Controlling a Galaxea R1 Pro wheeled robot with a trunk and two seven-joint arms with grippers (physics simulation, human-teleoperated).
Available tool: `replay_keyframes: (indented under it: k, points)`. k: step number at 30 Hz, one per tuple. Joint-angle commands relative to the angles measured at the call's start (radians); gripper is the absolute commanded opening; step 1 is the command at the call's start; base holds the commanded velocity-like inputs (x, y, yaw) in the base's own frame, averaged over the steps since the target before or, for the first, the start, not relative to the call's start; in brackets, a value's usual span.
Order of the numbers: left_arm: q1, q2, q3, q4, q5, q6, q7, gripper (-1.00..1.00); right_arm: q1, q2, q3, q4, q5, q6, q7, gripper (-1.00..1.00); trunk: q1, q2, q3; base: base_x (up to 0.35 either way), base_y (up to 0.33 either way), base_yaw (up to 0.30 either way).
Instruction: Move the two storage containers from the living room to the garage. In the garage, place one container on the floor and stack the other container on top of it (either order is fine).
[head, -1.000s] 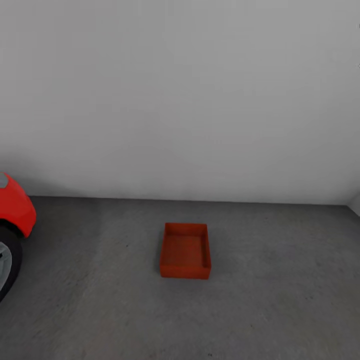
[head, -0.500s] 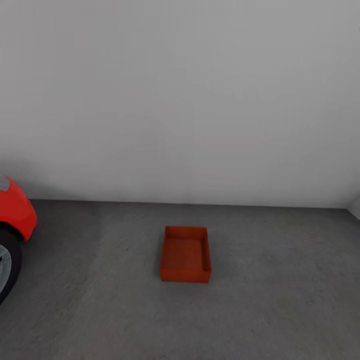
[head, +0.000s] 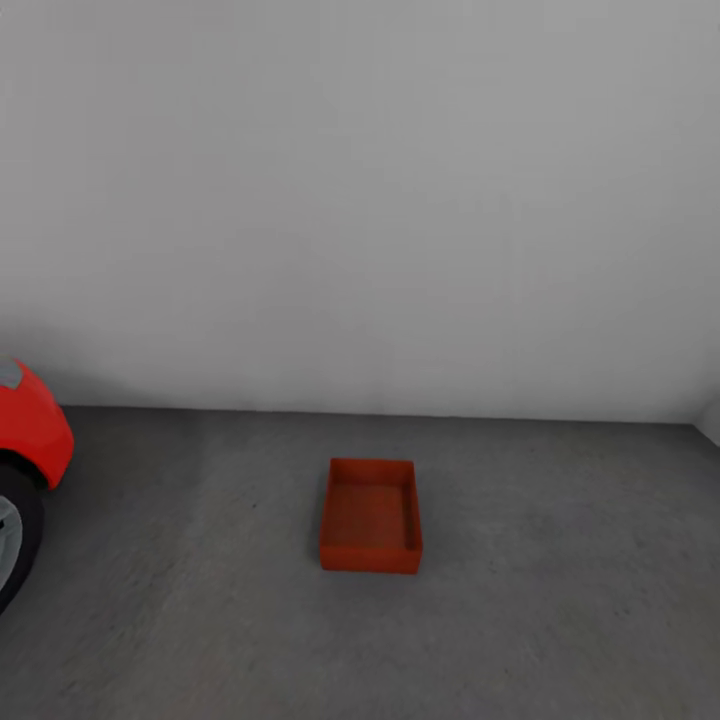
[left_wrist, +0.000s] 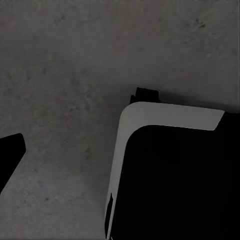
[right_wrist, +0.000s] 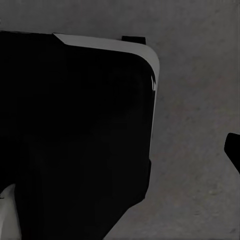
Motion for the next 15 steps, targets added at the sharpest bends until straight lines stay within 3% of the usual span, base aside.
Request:
replay_keyframes:
  k: [1,15]
  points:
    - [-0.001,0.0,-0.009,0.001,0.008,-0.003,0.002,1.0,-0.001,0.0,0.006,0.003,-0.011,-0.006,0.006,1.0,0.0,-0.001,0.001,0.0,0.0,0.0]
    - [-0.001,0.0,-0.009,0.001,0.008,-0.003,0.002,1.0,-0.001,-0.001,0.006,0.002,-0.011,-0.006,0.006,1.0,0.0,-0.001,0.023,0.0,0.0,0.0]
